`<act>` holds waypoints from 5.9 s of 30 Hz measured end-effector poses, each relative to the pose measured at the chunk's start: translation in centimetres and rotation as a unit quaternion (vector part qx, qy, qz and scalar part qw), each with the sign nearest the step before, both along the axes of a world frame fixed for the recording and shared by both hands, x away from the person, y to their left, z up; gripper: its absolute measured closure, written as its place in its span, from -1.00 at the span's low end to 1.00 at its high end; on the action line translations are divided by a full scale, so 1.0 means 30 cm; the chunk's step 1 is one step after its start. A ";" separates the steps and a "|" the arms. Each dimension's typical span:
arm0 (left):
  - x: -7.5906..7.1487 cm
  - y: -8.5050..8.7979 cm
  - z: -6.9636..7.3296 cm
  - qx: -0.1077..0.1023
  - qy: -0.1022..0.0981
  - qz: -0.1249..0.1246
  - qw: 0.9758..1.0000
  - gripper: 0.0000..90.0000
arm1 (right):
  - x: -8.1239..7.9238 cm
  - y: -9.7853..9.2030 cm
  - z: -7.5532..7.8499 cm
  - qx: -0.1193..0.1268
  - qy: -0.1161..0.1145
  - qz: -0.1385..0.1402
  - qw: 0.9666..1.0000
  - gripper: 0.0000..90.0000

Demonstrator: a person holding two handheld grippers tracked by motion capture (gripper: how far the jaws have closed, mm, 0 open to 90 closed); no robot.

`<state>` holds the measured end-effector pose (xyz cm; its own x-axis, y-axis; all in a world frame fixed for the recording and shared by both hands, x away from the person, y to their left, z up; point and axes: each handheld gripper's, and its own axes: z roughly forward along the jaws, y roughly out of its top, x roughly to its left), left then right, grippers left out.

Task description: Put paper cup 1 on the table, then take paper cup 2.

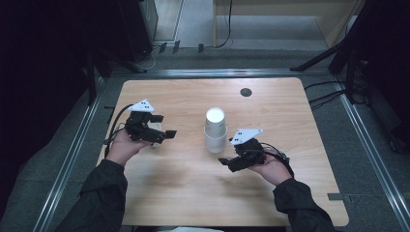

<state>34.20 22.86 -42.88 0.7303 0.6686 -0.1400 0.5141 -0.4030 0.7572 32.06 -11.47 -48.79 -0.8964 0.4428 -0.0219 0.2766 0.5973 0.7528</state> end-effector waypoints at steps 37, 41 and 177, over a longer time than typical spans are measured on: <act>-0.149 -0.180 -0.071 0.025 0.019 -0.069 0.997 -0.66 | 0.096 -0.057 0.148 0.051 0.050 0.007 0.997 -0.51; -0.167 -0.186 -0.080 0.027 0.021 -0.074 0.997 -0.66 | 0.122 -0.043 0.162 0.045 0.058 0.013 0.997 -0.48; -0.092 -0.280 -0.130 0.010 0.049 -0.227 0.973 -0.66 | -0.070 -0.017 0.134 -0.019 0.072 0.099 0.992 -0.21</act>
